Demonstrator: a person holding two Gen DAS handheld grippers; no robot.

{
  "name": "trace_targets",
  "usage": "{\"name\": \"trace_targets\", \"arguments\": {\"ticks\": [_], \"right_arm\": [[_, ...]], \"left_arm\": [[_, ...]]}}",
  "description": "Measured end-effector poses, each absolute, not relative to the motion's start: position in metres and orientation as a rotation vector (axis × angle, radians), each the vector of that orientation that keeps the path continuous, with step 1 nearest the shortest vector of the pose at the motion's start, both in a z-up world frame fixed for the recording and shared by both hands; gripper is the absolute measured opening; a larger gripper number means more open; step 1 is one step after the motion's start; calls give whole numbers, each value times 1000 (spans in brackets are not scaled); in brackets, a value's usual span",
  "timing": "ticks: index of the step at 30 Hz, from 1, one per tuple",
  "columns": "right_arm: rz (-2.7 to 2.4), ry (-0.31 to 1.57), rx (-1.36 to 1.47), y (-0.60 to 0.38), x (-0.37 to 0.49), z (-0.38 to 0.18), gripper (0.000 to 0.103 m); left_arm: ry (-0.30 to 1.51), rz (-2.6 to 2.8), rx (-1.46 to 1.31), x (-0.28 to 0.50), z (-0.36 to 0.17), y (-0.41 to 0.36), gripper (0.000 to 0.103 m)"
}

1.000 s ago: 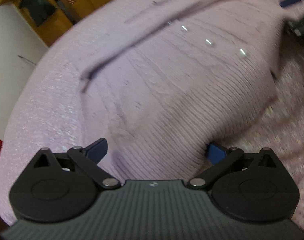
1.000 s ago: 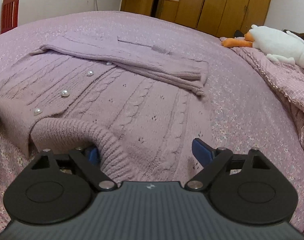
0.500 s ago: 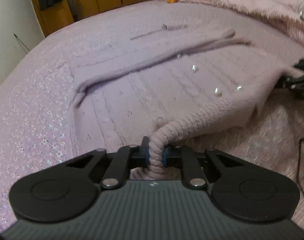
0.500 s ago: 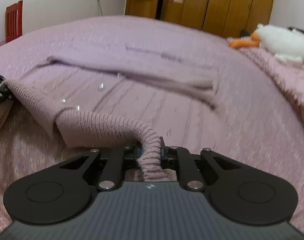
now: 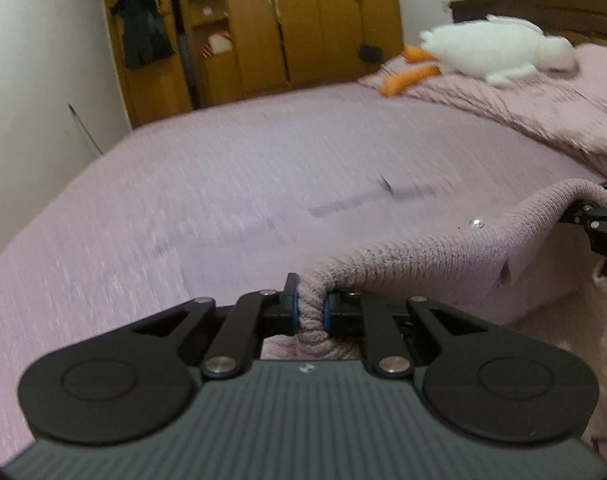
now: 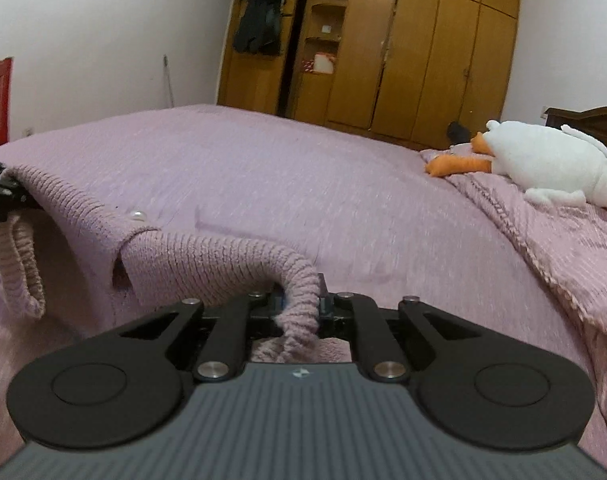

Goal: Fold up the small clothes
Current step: 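Grasp the ribbed hem with the left gripper while the right gripper grasps the hem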

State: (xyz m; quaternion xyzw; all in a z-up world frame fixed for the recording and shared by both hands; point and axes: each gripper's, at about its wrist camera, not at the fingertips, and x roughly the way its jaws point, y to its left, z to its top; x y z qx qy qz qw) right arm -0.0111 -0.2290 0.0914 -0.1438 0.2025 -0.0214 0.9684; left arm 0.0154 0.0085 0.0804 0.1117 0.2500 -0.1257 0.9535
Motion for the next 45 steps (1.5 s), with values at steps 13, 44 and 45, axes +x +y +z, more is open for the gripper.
{"name": "trace_targets", "arguments": {"ticks": [13,44,45], "right_arm": [[-113,603,-337,-222,148,47,40],[19,612,-422,-271,56,36,74],[19,610,-444,-268,59,35,74]], "left_arm": [[610,-109,210,162,49,-10,17],[654,-237,494,105,6,-20,78],[649,-232,510,108,3,-21,78]]}}
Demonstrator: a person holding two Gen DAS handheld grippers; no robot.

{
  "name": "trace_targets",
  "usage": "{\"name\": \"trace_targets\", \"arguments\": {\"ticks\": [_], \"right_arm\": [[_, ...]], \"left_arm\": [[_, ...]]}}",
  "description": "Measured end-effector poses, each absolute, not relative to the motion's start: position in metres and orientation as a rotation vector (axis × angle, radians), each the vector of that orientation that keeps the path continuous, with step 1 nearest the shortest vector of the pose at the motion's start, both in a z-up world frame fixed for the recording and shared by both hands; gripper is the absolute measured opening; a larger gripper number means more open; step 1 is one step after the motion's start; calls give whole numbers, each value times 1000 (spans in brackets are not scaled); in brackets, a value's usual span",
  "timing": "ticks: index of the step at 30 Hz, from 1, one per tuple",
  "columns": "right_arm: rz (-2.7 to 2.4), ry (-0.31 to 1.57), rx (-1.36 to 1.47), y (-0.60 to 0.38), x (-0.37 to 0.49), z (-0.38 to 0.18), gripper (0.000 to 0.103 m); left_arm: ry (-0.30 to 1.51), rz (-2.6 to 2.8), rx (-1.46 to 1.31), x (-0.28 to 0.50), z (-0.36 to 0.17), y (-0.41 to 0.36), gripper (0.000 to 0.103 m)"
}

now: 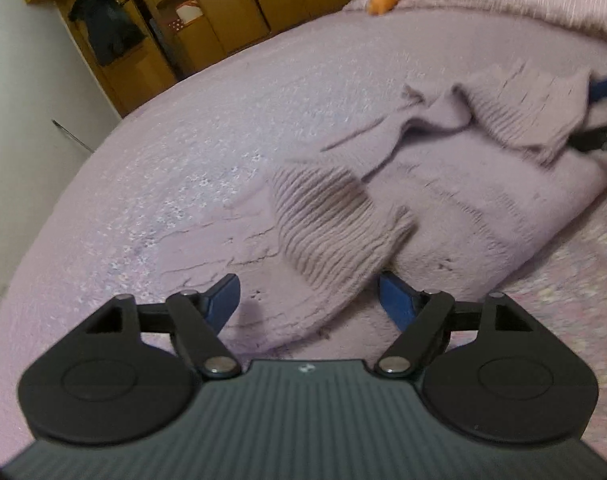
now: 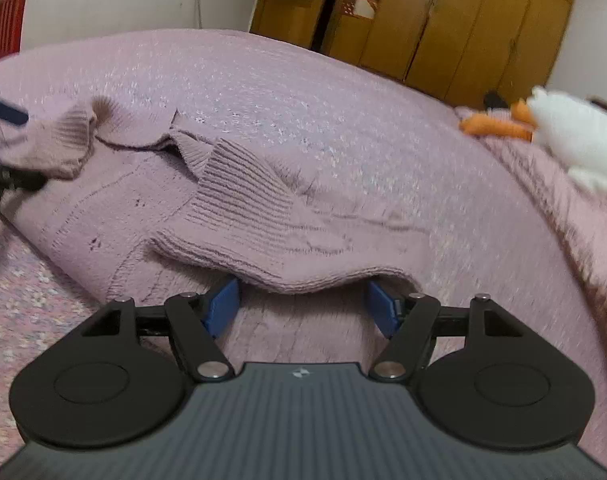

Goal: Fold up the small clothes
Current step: 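Grasp the ribbed hem with the left gripper while the right gripper grasps the hem, then lay the hem over the folded body and open both grippers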

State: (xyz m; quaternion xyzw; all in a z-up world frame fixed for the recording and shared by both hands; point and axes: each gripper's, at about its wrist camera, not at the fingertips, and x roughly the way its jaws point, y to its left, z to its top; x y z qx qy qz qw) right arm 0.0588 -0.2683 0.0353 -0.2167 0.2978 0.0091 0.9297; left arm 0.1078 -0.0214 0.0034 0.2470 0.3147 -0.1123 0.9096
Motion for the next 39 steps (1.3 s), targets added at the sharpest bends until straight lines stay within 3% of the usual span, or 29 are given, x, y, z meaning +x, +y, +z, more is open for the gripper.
{"name": "trace_targets", "arguments": {"ticks": [2,3,4,5,6,7,9,12,17,22,24,27,32,34,39], "right_arm": [[41,622,-474,-265,64,35,73],[65,654,-462,-266,69,35,62],[100,691,-416,-269,75,37,44],[127,713,-352,-274,79,39,36],[136,721,-297,-278,84,42,28],[138,715,-267,-282,88,45,20],[121,694,-253,-286,97,49,14],[37,652,-195,-298,114,56,13],[-168,636,143,-346,145,61,15],[-193,650,480,-391,148,55,25],[-182,644,485,-394,143,56,30],[-165,635,472,-396,129,59,45],[-156,635,423,-397,101,64,49],[-159,651,392,-398,88,62,62],[-140,692,377,-401,67,50,64]], "left_arm": [[623,-237,520,108,4,-21,76],[605,-234,527,108,6,-21,70],[593,-243,530,109,7,-20,41],[607,-264,521,110,8,-20,17],[644,-288,490,115,11,-17,11],[653,-298,456,119,14,-14,11],[626,-288,462,124,20,-11,11],[603,-225,437,140,32,-4,11],[576,-74,415,179,42,11,14],[658,19,360,214,30,29,17],[681,51,350,217,26,35,17],[701,62,323,212,25,47,29],[713,32,302,198,31,56,43],[720,26,299,188,33,59,50],[728,59,293,175,38,71,51]]}}
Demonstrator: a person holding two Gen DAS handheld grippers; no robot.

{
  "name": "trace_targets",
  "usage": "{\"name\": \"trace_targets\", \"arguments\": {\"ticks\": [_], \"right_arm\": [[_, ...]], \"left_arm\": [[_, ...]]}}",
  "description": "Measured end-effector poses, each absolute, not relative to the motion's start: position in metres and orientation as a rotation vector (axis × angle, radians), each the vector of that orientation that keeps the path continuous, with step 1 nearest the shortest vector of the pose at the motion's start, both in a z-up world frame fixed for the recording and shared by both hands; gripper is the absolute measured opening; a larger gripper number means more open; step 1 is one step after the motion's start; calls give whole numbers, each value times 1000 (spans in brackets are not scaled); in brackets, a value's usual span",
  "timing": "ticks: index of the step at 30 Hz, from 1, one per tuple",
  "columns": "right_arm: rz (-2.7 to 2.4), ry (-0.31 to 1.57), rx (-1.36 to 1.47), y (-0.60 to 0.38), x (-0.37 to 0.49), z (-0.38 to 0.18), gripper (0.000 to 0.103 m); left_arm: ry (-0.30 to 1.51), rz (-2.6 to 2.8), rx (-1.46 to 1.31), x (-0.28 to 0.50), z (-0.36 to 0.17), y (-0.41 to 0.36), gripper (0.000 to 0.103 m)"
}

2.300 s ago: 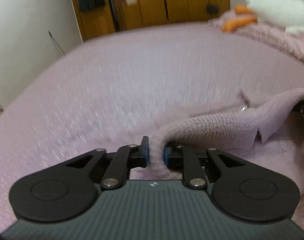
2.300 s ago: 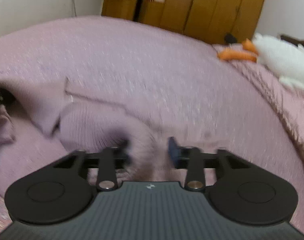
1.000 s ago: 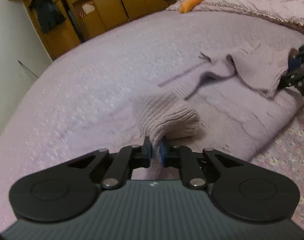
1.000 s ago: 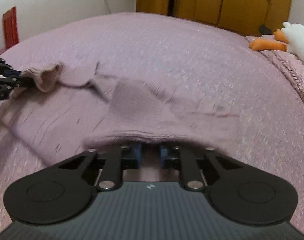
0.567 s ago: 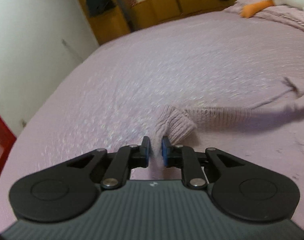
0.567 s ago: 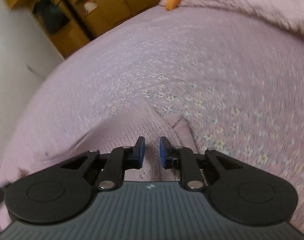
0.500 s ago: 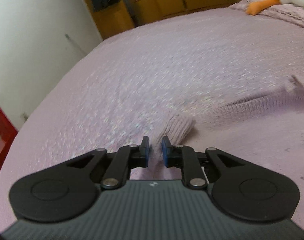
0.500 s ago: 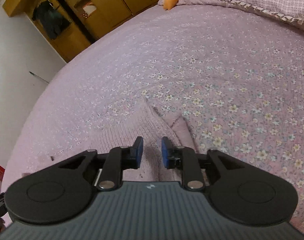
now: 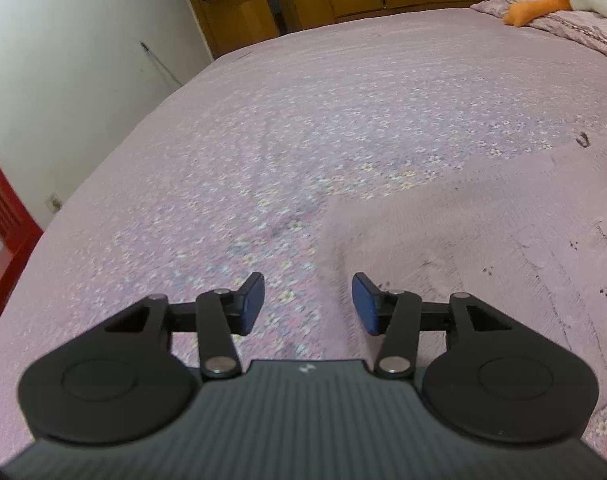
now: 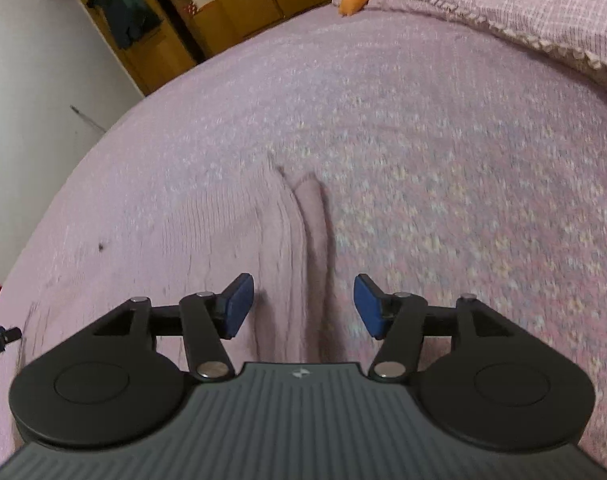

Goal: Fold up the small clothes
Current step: 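Lay the hem over the folded body and open both grippers, then grasp the folded cardigan edge with the right gripper and lift it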

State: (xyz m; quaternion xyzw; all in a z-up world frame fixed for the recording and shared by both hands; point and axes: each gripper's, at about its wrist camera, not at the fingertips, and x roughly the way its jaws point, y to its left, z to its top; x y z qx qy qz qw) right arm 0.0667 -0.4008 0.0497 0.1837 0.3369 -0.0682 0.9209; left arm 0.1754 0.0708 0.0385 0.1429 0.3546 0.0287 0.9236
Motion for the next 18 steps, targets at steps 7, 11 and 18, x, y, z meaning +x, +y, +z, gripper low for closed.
{"name": "trace_targets", "arguments": {"ticks": [7,11,18], "right_arm": [[-103,697,480,-399,53,30,79],[-55,694,541,-394,53,26,84],[-41,659,600,-380,55,20,91]], "left_arm": [[779,12,166,142,46,87,51],[835,3,117,134,45,93,52],[906,-2,68,115,45,99,52]]}}
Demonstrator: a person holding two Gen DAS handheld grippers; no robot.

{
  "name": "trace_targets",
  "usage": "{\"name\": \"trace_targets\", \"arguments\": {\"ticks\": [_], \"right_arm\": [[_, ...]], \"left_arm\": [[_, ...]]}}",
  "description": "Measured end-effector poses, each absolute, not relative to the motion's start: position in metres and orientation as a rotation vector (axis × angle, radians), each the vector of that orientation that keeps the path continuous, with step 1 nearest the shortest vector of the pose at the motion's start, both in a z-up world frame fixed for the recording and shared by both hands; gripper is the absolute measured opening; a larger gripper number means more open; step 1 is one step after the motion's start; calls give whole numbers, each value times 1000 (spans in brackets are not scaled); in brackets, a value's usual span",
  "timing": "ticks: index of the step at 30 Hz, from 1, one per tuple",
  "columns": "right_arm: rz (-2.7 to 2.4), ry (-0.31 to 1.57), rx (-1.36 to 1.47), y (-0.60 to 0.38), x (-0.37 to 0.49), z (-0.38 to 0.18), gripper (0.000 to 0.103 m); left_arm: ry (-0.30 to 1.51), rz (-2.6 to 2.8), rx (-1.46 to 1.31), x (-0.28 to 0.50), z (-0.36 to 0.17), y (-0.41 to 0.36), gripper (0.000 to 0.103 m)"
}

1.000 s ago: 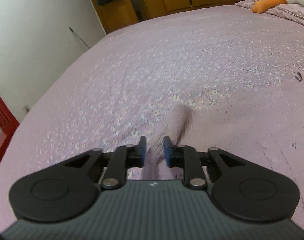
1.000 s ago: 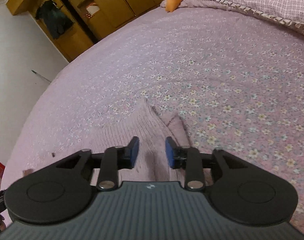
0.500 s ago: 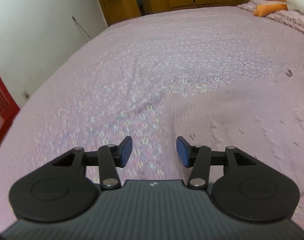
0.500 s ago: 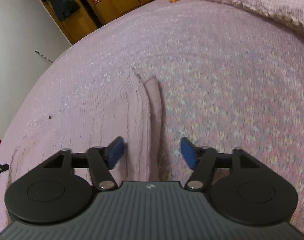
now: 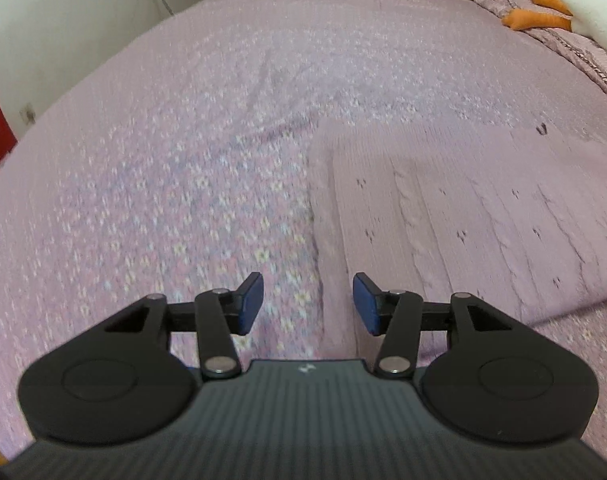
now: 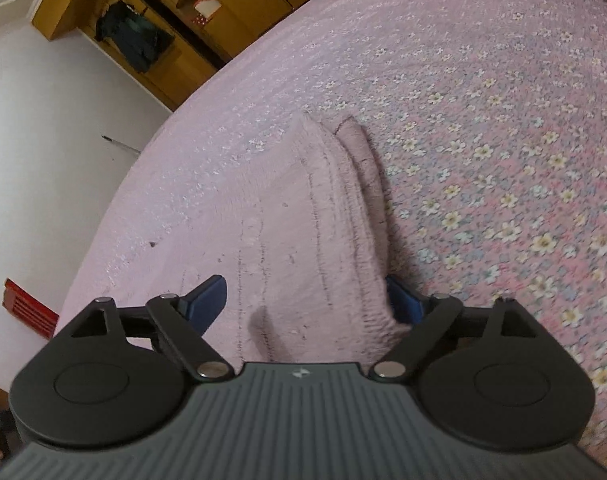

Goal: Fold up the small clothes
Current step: 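Grasp the folded cardigan edge with the right gripper and lift it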

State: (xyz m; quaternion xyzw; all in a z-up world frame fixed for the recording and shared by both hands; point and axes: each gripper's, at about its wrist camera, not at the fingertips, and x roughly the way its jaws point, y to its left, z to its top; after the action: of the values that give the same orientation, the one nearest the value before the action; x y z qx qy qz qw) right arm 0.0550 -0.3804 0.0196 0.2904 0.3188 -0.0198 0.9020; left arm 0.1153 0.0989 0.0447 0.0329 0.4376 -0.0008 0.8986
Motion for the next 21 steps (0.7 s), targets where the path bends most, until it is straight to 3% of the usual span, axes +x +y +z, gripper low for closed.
{"name": "trace_targets", "arguments": {"ticks": [12,21], "right_arm": [[-29,571,731,-379,60,9,91],[-94,561,696,-370,61,7,70]], "left_arm": [[958,30,60,93,38,97,51],[972,53,71,90,40,94,51]]}}
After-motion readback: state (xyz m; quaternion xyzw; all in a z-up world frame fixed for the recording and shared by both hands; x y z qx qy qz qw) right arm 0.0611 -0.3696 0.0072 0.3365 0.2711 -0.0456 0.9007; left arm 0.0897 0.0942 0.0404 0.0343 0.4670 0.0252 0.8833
